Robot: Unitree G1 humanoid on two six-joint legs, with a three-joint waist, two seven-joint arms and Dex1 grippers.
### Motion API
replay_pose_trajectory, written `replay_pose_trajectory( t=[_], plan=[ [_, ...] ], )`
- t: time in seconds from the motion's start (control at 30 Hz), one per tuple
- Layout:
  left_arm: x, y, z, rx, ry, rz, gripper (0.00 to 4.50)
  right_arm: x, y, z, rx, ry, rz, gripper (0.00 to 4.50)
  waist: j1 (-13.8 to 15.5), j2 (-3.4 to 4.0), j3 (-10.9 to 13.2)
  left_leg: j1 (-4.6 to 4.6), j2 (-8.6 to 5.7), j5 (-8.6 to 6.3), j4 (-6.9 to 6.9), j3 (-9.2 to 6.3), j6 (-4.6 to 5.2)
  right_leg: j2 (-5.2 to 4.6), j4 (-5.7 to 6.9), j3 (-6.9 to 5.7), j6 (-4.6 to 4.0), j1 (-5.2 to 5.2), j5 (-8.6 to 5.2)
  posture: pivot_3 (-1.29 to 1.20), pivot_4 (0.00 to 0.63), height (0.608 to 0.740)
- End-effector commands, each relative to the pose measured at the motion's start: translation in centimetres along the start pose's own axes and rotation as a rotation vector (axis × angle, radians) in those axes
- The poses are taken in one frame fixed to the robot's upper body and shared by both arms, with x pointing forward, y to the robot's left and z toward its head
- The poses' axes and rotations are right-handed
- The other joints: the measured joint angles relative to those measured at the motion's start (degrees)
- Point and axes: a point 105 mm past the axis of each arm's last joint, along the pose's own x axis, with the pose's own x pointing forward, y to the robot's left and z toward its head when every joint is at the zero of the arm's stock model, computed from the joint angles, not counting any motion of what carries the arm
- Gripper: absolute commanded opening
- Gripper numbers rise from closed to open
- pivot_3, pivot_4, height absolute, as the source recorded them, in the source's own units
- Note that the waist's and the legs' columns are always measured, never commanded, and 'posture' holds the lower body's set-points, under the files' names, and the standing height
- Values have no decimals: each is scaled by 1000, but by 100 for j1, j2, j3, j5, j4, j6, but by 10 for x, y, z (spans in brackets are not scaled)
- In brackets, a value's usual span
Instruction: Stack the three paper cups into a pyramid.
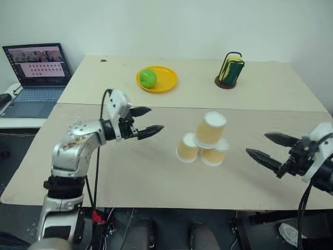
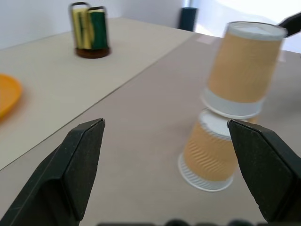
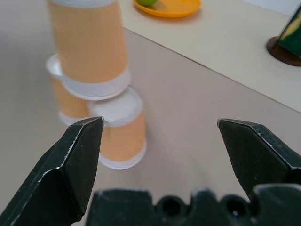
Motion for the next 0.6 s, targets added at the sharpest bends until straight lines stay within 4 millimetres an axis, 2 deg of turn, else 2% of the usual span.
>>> replay_pose_trajectory(
  t=[0.03,0.07,0.13,0.17,0.27,0.33,0.4,0.47,0.6],
  plan=[
    [-36,41,5,-45,-99,440,4442,5,-55,-10,-21,42,-297,4500,-34,0,0,5,1,1,0,0,-2,1,-1,1,-2,-1,3,0,150,726],
    [-48,49,-3,-58,-95,549,4442,6,-68,-15,-31,61,-379,4500,-40,0,0,14,1,0,0,6,-3,-2,-3,8,-3,3,7,0,150,726],
    [-64,54,-15,-66,-95,677,4442,7,-84,-22,-22,70,-478,4500,-57,0,-1,4,0,4,-6,11,-9,-1,3,16,-3,1,11,0,150,726],
    [-75,58,-28,-69,-77,755,4442,10,-90,-25,-24,57,-527,4500,-52,0,-1,8,0,5,-10,16,-11,3,5,23,-5,0,12,0,150,726],
    [-102,67,-54,-120,-66,916,4442,16,-99,-36,27,1,-608,4500,-45,0,-1,4,2,18,-32,18,-33,11,5,21,-11,-14,9,0,150,726],
    [-118,71,-66,-89,-49,1003,4442,18,-103,-40,71,-60,-656,4500,-40,0,-1,3,3,19,-35,19,-33,12,5,21,-12,-15,8,0,150,726],
    [-135,75,-75,-89,-54,1084,4442,23,-97,-43,162,-156,-636,4500,-37,0,-1,6,2,17,-33,19,-32,11,5,19,-12,-11,9,0,150,726],
    [-144,77,-77,-28,-44,1122,4442,28,-89,-49,209,-197,-604,4500,-37,0,-1,6,3,13,-33,18,-34,8,3,19,-15,-9,10,0,150,726],
    [-141,77,-69,-17,-127,1117,4442,27,-86,-61,233,-220,-604,4500,-30,1,-1,5,-1,-12,-31,17,-71,-2,1,15,-17,-8,13,0,150,726]
  ],
)
